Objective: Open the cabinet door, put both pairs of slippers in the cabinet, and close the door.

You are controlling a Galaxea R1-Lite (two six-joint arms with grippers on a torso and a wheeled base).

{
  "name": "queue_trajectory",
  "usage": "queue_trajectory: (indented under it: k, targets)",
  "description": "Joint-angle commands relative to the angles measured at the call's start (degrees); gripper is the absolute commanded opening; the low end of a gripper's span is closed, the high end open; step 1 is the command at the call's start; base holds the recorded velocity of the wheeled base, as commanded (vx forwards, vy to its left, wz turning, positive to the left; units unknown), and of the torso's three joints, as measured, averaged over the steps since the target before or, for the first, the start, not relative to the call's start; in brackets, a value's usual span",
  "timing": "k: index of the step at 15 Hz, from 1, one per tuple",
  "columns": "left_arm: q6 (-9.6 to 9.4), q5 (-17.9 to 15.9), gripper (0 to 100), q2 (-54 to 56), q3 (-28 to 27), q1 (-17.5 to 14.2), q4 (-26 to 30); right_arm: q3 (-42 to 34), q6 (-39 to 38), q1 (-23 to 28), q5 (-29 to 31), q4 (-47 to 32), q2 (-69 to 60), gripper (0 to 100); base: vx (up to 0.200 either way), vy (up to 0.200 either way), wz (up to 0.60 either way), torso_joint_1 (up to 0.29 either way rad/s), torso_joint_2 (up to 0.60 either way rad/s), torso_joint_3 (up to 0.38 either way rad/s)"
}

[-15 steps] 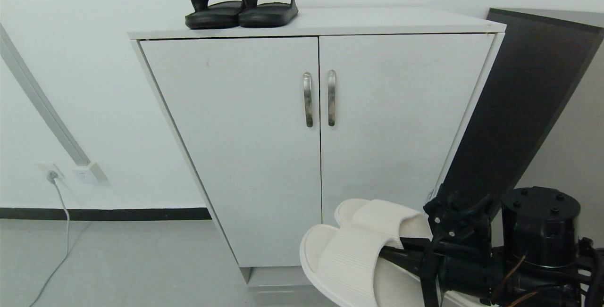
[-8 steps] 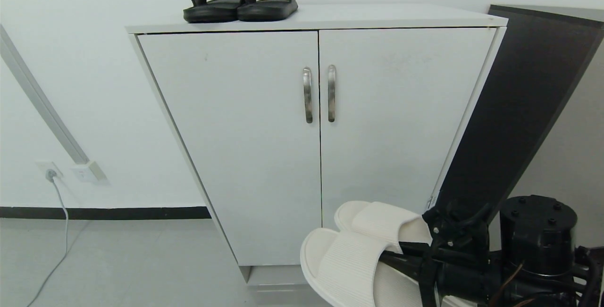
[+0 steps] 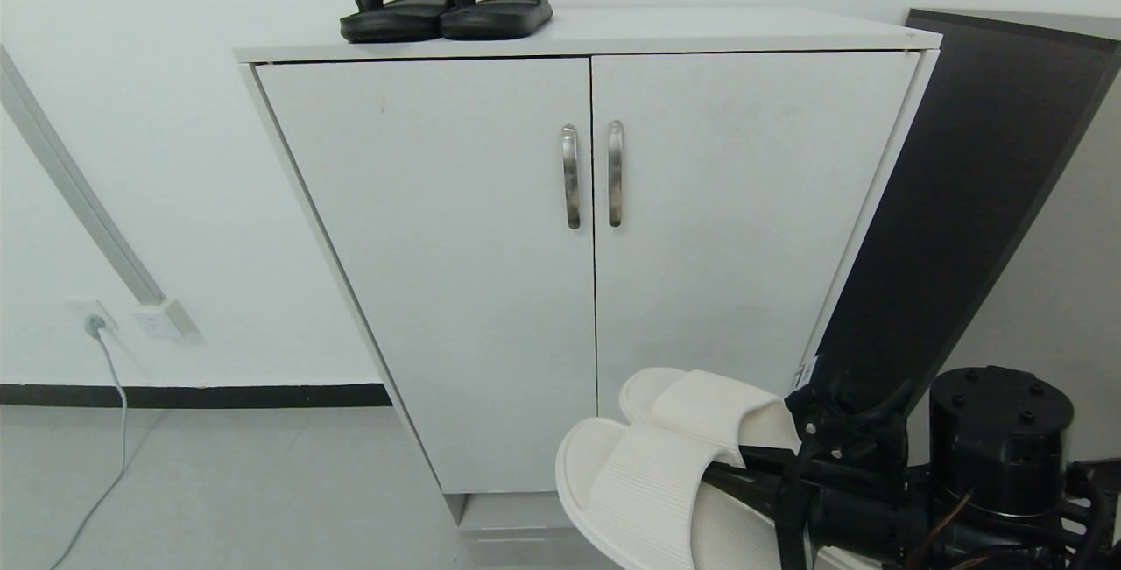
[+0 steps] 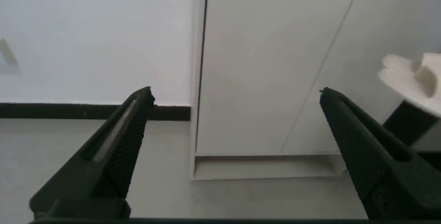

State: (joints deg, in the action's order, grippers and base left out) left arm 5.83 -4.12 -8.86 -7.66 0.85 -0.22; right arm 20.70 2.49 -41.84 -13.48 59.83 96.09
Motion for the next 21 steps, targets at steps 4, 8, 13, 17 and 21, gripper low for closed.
queue_trajectory:
  k: [4, 8, 13, 17, 21]
  targets:
    - [-0.03, -11.88, 100, -25.24, -8.08, 0.29, -7.16, 0.04, -0.11, 0.0, -0.05, 0.02, 0.68, 0, 0.0, 0.0, 0.0, 0.0, 0.0, 0.0]
    - [-1.52, -15.22, 100, -38.33, -12.73, 1.08, -12.79, 0.13, -0.03, 0.0, -0.05, 0.02, 1.21, 0, 0.0, 0.0, 0.0, 0.0, 0.0, 0.0]
    - [-1.34, -18.73, 100, -47.91, -20.91, 7.41, -14.11, 0.13, 0.06, 0.0, 0.04, 0.02, 1.12, 0, 0.0, 0.0, 0.0, 0.0, 0.0, 0.0]
    - [-1.17, -18.73, 100, -55.56, -29.08, 12.42, -14.46, 0.13, 0.06, 0.0, 0.04, 0.11, 1.03, 0, 0.0, 0.0, 0.0, 0.0, 0.0, 0.0]
    - [7.09, -17.85, 100, -64.26, -34.8, 22.35, -25.97, 0.13, 0.06, 0.0, 0.04, 0.11, 1.03, 0, 0.0, 0.0, 0.0, 0.0, 0.0, 0.0]
